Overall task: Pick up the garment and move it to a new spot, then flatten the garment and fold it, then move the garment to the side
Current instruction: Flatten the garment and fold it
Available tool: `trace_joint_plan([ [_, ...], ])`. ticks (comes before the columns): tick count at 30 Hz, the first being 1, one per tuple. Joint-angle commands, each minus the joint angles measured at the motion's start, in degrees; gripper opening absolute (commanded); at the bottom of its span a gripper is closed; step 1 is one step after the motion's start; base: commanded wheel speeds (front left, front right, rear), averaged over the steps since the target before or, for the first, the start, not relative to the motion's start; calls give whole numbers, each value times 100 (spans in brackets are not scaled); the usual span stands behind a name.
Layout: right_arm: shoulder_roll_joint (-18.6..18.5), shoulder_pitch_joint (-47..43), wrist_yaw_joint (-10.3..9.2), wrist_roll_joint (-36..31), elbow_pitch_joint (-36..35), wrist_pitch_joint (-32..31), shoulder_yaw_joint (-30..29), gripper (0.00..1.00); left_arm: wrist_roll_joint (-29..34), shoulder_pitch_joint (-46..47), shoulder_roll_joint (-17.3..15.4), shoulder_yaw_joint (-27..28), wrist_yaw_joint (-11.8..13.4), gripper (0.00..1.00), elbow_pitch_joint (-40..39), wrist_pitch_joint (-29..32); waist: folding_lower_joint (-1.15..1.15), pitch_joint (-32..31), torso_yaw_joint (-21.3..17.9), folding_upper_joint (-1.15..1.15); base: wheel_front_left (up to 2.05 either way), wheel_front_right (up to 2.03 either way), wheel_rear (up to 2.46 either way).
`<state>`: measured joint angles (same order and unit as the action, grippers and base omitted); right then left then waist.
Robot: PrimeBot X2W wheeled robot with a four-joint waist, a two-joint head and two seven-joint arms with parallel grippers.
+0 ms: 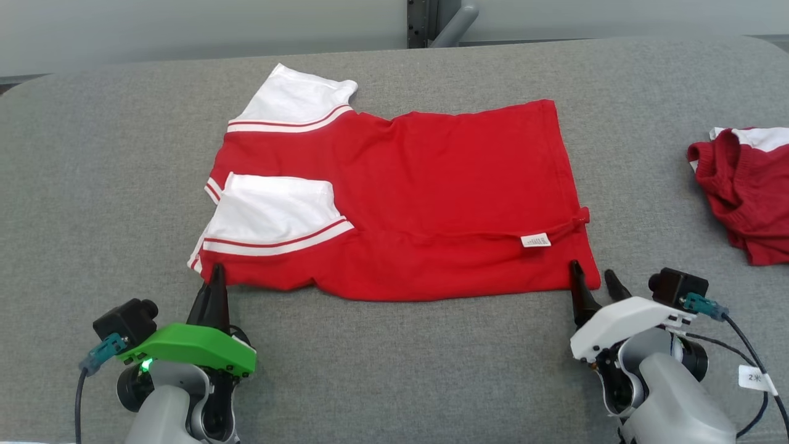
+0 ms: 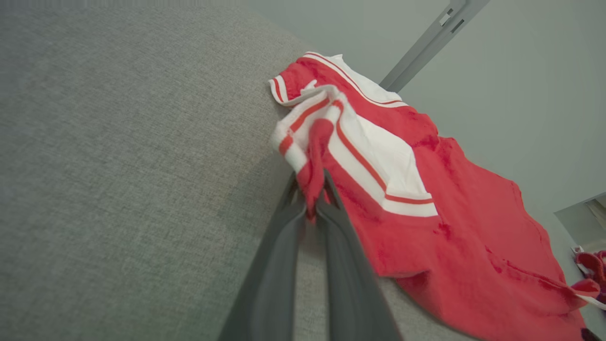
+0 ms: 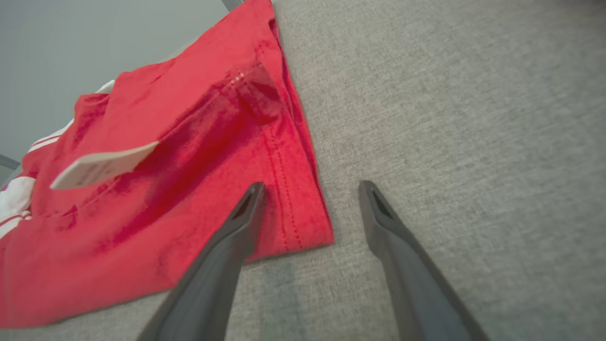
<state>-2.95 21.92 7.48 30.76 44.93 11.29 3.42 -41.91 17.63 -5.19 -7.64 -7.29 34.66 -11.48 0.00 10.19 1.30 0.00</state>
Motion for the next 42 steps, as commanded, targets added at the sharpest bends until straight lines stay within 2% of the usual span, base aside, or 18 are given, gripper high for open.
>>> trace_joint_plan([
  [1,9,116,1,-48,206,-147,83,100,63,6,-31,-34,-16,0,-81,-31,0,-13,35,0,0,0,0],
  [2,9,183,1,-89,318,-229,145,100,88,-6,-28,-54,-17,0,-117,-45,0,-20,42,0,0,0,0],
  [4,22,285,1,-173,514,-374,267,72,136,-40,-39,-90,0,0,-184,-65,0,-35,50,0,0,0,0],
  [5,29,326,2,-203,611,-444,316,53,144,-55,-43,-106,13,0,-207,-69,0,-42,51,0,0,0,0],
  [8,41,440,2,-264,779,-496,395,24,195,-74,-83,-161,49,0,-282,-74,0,-61,49,0,0,0,0],
  [10,28,503,1,-267,807,-400,389,0,221,-92,-89,-191,70,0,-331,-77,0,-78,41,0,0,0,0],
  [15,4,543,0,-116,648,-135,345,0,305,-159,-139,-239,109,0,-512,-105,0,-140,28,0,0,0,0],
  [23,-3,-48,0,262,-95,6,224,0,343,-593,-205,-254,205,0,-978,-141,0,-305,21,0,0,0,0],
  [27,-8,-710,0,404,-807,-170,5,0,299,-1116,-269,-211,333,0,-1471,-107,0,-410,7,0,0,0,0],
  [35,-7,-2282,0,330,-2434,-874,-491,0,201,-2340,-358,-204,756,0,-2513,266,0,-545,3,0,0,0,0],
  [42,-6,-3055,0,496,-3195,-1234,-510,0,164,-2937,-315,-245,1016,0,-2816,417,0,-569,-53,0,0,0,0],
])
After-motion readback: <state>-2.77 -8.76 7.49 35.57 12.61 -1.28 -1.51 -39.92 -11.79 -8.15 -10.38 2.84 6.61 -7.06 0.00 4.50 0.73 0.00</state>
